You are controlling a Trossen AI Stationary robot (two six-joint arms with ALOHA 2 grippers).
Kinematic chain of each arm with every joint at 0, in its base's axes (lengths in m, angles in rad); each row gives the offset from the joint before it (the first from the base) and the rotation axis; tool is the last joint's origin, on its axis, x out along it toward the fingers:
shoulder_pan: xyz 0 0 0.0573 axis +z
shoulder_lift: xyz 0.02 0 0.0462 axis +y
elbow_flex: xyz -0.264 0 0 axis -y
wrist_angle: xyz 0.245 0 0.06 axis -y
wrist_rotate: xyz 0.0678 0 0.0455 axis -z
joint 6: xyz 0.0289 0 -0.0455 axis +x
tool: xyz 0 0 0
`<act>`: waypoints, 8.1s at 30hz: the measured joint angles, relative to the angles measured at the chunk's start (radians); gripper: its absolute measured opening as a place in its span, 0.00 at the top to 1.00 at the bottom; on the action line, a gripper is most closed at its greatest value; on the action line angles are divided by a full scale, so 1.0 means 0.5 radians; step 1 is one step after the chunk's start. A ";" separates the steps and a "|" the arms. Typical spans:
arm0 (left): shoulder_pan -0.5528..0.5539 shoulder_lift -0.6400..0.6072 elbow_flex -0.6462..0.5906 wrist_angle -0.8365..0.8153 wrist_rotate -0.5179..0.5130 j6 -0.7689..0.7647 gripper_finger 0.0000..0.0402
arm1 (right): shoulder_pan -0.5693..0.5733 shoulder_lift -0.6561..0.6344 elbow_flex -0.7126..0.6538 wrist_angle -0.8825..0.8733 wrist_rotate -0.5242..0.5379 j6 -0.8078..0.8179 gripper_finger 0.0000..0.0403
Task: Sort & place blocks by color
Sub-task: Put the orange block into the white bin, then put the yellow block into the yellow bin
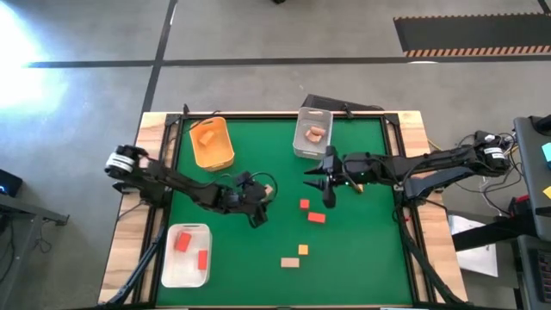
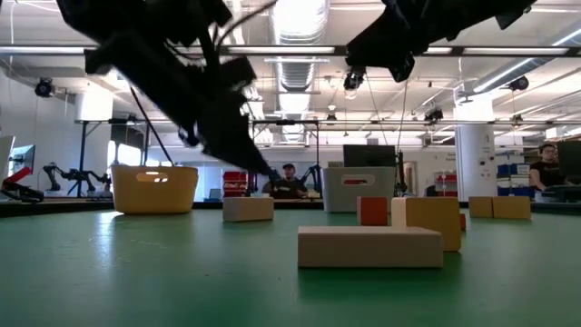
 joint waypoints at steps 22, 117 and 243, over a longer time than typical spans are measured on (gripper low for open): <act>0.008 -0.076 0.081 -0.006 0.072 0.290 0.47 | 0.042 0.206 -0.001 -0.811 0.136 0.118 0.51; -0.106 0.041 0.166 1.862 -0.117 2.556 0.48 | 0.042 0.616 -0.305 2.054 -0.159 0.792 0.71; -0.951 -0.453 0.480 -2.444 1.600 -2.266 0.53 | -0.254 0.035 -0.326 0.636 -0.048 0.476 0.36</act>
